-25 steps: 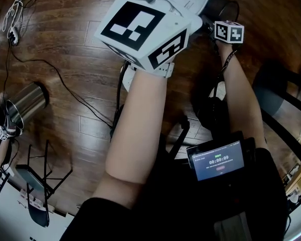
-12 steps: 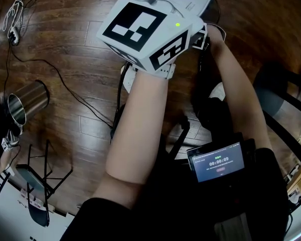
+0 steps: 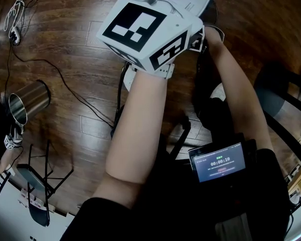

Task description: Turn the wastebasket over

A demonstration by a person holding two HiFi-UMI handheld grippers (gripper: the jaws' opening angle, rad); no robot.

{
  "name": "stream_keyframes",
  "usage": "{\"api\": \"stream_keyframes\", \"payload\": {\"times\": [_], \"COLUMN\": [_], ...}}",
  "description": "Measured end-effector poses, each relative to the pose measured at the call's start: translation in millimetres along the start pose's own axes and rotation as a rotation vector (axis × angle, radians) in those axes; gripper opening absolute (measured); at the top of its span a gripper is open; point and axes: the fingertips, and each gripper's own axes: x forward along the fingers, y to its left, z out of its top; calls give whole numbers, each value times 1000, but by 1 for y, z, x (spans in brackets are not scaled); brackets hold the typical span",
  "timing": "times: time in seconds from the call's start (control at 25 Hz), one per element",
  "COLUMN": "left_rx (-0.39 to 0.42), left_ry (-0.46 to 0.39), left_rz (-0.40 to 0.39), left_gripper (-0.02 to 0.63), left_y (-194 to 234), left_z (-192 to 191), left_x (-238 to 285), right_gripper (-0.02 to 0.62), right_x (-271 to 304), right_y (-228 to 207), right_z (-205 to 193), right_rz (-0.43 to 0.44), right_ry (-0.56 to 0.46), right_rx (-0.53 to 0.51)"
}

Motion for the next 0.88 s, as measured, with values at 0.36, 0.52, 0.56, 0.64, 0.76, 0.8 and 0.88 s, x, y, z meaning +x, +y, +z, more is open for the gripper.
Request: {"api": "stream_keyframes", "payload": {"times": [0.36,0.52,0.56,0.64,0.76,0.8,0.88], "left_rx": [72,129,137,152,174,181,192], "left_ry": [60,120,131,153,188,199,215], "left_rz": [10,14,14,16,24,25,23], "left_gripper": [0,0,0,0,0,0,0], "left_y": [1,-3,-3,-2,-1,-1,-4], "left_z": [-13,-23,-25,-30,-37,-39,-42], "left_x": [-6,-7,-7,-9,-12,-12,-13], "right_gripper": [181,165,160,137,60,39,14], "right_x": [-39,-70,-75,-84,-102,-110,-128], "right_y": [15,9,7,6,5,4,1], "right_z": [19,25,24,22,25,27,32], "right_rz": [27,4,0,0,-2,-6,-20], "right_ry": [11,-68,-73,-67,-92,-114,-168], "right_rx": [-118,-95,-92,-104,-106,-91,-42]}}
